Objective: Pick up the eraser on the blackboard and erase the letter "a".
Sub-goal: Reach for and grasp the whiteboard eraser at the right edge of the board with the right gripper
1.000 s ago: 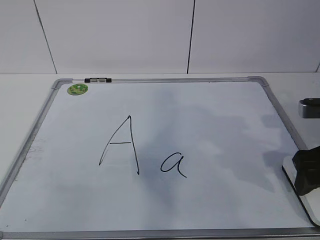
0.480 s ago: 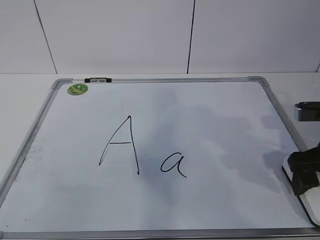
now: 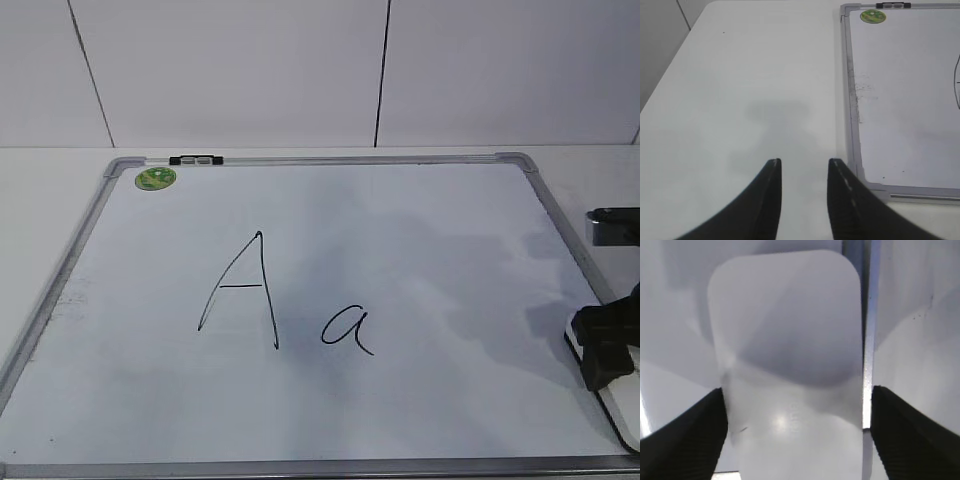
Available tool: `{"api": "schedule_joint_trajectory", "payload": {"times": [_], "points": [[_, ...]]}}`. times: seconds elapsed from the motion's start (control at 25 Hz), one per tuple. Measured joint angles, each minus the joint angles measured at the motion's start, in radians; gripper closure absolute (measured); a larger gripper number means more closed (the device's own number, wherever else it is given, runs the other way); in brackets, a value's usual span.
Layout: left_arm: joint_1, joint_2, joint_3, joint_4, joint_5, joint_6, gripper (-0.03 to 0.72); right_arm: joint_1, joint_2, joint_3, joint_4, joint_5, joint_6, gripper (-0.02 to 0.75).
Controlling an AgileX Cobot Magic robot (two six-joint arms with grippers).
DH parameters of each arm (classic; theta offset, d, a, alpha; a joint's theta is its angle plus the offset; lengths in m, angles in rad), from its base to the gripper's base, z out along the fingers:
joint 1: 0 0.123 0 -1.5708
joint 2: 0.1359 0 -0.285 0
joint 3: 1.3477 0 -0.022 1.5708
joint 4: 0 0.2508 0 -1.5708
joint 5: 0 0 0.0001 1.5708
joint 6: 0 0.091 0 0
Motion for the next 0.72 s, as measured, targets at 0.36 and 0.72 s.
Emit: {"api": "schedule_joint_trajectory", "payload": {"times": [0.36, 0.72], "points": [[0.0, 0.0, 0.0, 0.0, 0.0, 0.0, 0.454, 0.0, 0.005, 0.0, -0.004, -0.022, 0.005, 0.06], [0.0, 0.0, 0.0, 0.0, 0.0, 0.0, 0.454, 0.0, 0.022, -0.001, -0.004, -0.025, 0.005, 0.063]]}}
